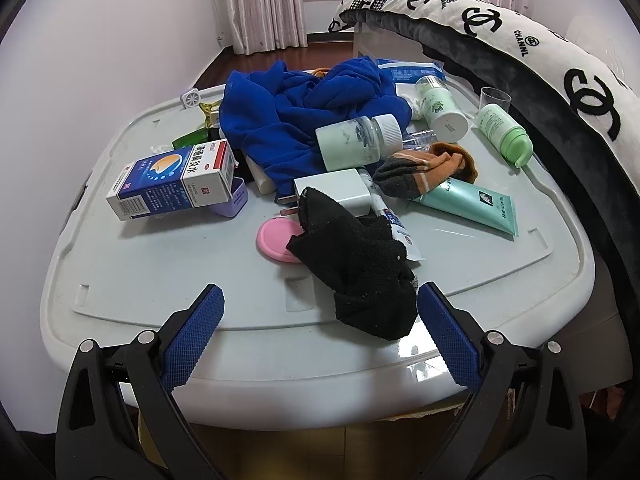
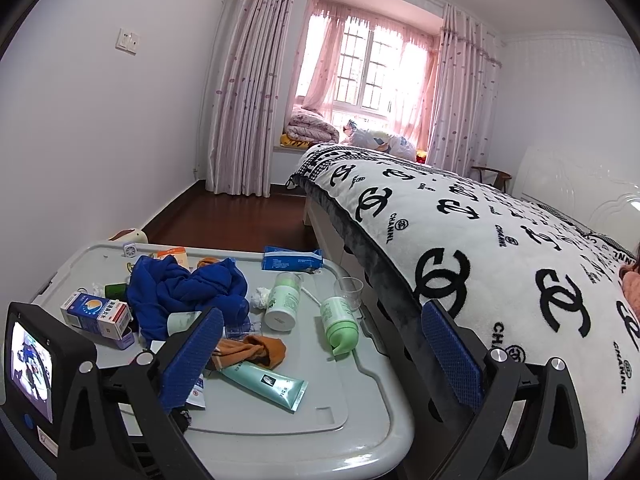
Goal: Collect trash
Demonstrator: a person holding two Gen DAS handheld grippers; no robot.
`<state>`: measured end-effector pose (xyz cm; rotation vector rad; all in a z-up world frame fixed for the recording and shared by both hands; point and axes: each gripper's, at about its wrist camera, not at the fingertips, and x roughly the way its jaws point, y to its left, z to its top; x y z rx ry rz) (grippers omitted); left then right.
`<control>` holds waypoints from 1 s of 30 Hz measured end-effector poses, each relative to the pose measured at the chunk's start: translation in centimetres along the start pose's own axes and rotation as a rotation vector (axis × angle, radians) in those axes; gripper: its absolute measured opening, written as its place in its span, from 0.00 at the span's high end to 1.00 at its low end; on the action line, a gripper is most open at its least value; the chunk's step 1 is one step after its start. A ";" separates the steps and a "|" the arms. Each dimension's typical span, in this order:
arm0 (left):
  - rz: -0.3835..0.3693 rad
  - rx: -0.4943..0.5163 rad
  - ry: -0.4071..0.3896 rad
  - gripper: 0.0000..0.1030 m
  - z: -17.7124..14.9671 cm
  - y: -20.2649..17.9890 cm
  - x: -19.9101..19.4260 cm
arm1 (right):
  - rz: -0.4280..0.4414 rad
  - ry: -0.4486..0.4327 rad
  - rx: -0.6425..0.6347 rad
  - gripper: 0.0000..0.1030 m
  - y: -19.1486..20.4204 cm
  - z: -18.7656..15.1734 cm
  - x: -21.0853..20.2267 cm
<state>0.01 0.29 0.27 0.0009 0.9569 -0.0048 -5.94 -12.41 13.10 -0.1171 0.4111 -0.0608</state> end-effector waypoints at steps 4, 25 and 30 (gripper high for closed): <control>0.004 0.000 0.002 0.08 -0.1 0.1 0.1 | 0.000 -0.001 0.000 0.05 -0.1 0.0 0.0; 0.000 -0.007 0.092 0.08 -0.1 0.0 0.3 | 0.002 -0.003 0.003 0.05 -0.2 0.0 -0.1; 0.002 -0.006 0.081 0.08 -0.1 -0.1 0.3 | 0.002 -0.005 0.003 0.05 -0.2 0.1 -0.2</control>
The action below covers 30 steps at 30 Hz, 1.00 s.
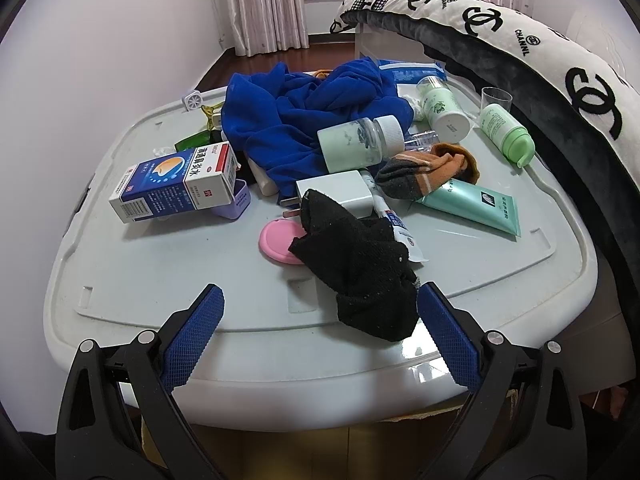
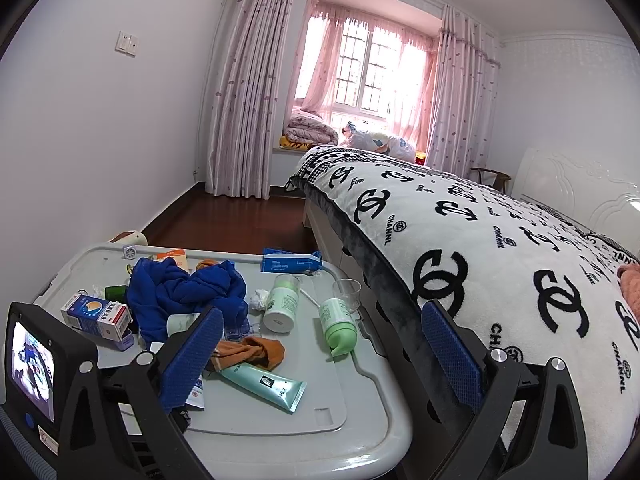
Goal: Collect trash
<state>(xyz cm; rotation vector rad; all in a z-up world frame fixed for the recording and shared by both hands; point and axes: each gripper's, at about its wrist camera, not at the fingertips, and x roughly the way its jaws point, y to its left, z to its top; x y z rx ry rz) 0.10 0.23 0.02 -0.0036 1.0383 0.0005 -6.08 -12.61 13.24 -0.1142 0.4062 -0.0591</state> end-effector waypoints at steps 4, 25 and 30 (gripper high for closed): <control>0.002 0.001 -0.002 0.08 0.0 0.0 0.0 | 0.002 -0.001 0.002 0.05 0.0 0.2 0.0; -0.039 -0.017 0.012 0.08 0.0 -2.6 2.8 | 0.000 -0.018 0.102 0.05 -3.5 0.7 -0.5; -0.001 -0.043 -0.001 0.09 -0.3 -2.9 3.5 | -0.003 0.003 0.114 0.05 -4.0 0.3 0.1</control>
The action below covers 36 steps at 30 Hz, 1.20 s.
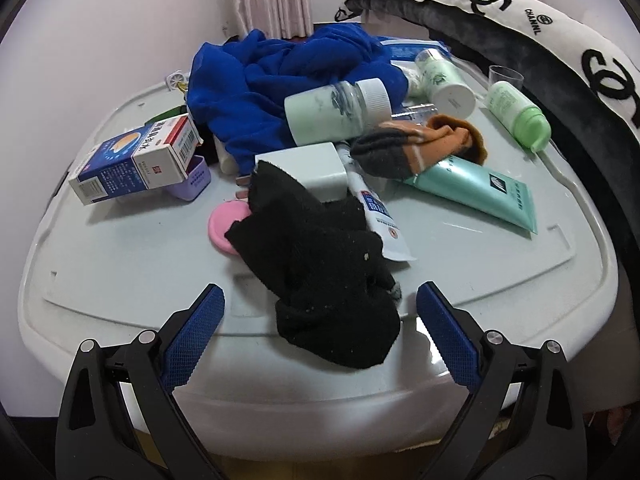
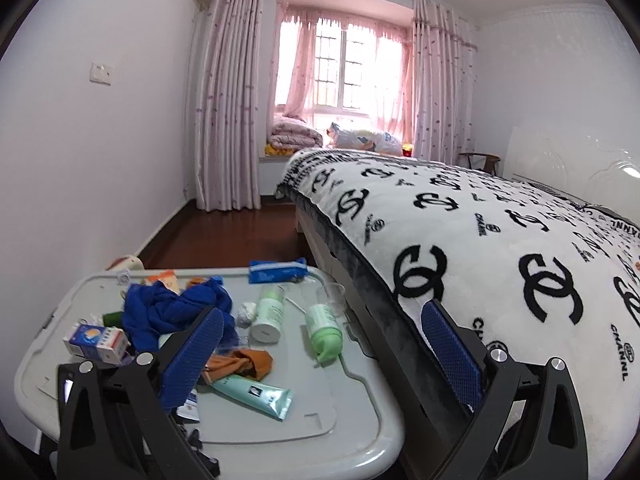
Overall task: Collect trash
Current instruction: 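Grasp the black sock with the left tool while the right tool grasps the white toothpaste tube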
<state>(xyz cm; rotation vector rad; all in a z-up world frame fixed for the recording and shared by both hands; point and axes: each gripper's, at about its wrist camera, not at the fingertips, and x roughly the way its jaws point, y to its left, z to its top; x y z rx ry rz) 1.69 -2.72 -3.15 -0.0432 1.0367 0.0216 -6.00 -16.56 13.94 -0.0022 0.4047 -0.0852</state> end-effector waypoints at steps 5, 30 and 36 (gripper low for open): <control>-0.051 0.002 -0.047 0.41 -0.1 0.3 0.2 | -0.003 0.069 -0.027 0.05 0.9 -1.4 2.0; 0.007 0.011 -0.123 0.83 -2.7 10.9 -5.2 | 0.270 0.252 -0.297 0.05 14.5 -10.4 8.0; -0.022 -0.005 -0.125 0.83 -3.4 12.2 -5.1 | 0.264 0.304 -0.298 0.14 16.2 -10.3 11.1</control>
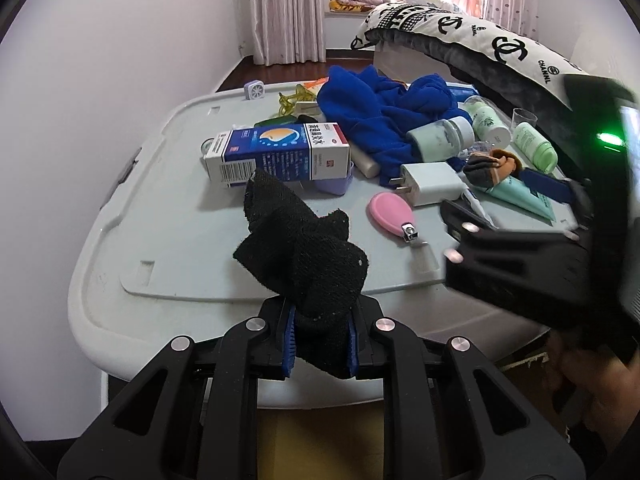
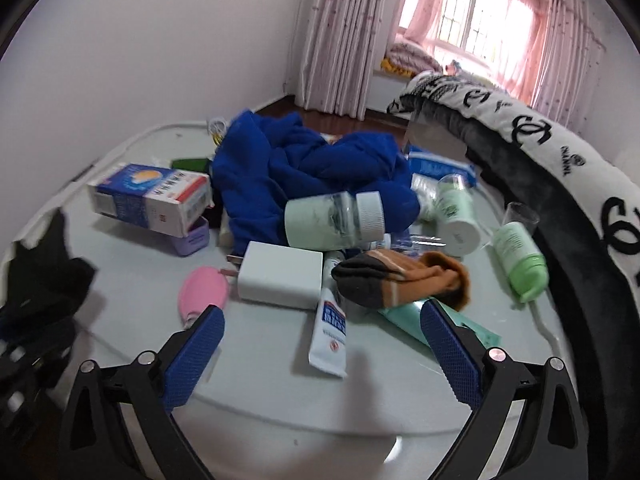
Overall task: Collect trash
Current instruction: 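Grasp the black sock with the left tool while the right tool grasps the white toothpaste tube, then carry the black sock and toothpaste tube to the cardboard box and release both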
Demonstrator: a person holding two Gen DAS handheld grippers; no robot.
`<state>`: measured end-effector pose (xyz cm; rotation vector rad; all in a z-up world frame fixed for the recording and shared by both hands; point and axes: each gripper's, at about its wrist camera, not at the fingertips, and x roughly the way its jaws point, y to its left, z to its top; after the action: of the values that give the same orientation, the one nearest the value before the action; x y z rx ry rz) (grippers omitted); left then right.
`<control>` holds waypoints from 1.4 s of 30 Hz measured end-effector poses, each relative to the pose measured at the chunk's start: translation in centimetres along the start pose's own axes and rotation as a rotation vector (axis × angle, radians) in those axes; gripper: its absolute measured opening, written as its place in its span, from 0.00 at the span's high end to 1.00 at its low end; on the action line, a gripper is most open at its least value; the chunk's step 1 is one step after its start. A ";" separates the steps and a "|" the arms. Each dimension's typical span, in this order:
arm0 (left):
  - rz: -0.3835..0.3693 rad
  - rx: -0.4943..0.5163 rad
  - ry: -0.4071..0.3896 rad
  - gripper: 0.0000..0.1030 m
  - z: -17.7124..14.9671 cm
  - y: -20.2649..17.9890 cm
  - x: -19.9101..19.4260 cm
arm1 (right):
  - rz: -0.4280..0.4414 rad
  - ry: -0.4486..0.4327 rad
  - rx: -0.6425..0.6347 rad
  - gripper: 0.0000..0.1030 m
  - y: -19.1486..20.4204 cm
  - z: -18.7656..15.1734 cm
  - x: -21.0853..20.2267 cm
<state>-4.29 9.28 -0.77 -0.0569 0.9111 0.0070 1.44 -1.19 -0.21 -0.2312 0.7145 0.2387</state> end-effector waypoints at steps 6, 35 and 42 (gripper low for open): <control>-0.028 -0.007 -0.005 0.83 -0.2 0.4 -0.3 | 0.025 0.070 0.035 0.84 -0.2 0.3 3.0; -0.036 0.120 -0.117 0.82 -1.7 -2.8 -6.1 | 0.150 -0.052 0.138 0.90 -3.6 0.2 -11.2; -0.101 0.218 -0.003 0.82 -8.9 -4.1 -9.9 | 0.218 0.074 0.126 0.90 -0.8 -8.9 -18.1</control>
<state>-17.28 4.88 1.80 0.0995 0.9002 -0.1854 -17.05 -7.00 5.48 -0.0416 0.8263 0.3928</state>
